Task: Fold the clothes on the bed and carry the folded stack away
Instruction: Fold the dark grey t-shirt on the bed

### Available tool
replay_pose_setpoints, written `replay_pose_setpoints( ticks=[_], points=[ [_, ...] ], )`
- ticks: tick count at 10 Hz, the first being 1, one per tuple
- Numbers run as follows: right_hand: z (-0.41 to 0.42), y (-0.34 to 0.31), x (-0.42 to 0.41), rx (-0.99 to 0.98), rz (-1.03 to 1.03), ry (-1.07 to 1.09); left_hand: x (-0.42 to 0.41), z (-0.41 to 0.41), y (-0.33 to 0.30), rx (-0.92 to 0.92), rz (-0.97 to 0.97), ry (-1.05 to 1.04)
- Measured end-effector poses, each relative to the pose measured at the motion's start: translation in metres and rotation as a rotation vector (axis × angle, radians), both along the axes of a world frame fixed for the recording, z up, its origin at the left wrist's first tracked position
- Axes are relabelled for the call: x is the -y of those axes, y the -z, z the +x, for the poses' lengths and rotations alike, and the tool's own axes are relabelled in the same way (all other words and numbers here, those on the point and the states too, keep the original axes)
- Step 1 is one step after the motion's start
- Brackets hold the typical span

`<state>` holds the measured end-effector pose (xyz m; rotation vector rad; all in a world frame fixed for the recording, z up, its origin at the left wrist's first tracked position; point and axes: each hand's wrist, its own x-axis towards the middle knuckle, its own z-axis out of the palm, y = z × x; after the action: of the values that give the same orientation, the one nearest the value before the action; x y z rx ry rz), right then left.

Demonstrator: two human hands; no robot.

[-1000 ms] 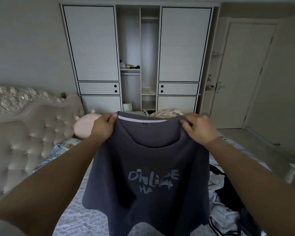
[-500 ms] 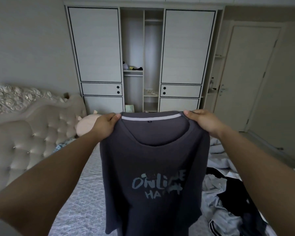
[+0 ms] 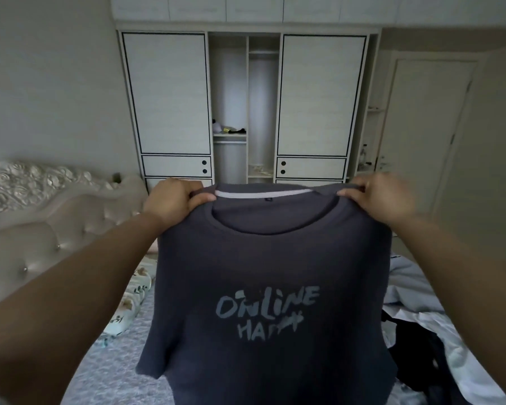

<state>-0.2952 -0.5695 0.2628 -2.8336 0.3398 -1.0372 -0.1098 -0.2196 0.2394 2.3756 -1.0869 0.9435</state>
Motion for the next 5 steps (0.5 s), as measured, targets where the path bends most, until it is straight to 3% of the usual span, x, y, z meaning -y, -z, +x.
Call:
replay_pose_setpoints(
  ticks=[1,2,3,4,5],
  points=[
    [-0.005,0.008,0.014,-0.210,-0.350,-0.010,-0.014,-0.001,-0.001,-0.184,0.184,0.085],
    [-0.005,0.015,0.015,-0.356,-0.415,0.040,-0.019,0.007,0.013,-0.222,0.287,0.063],
    [0.002,0.032,0.003,-0.358,-0.424,0.277,-0.009,0.012,0.034,-0.171,0.298,-0.117],
    [0.004,0.046,-0.013,-0.400,-0.341,0.396,0.005,0.005,0.045,-0.181,0.350,-0.327],
    [0.005,0.071,-0.029,-0.472,0.253,0.513,0.019,-0.017,0.071,-0.208,0.434,-0.537]
  ],
)
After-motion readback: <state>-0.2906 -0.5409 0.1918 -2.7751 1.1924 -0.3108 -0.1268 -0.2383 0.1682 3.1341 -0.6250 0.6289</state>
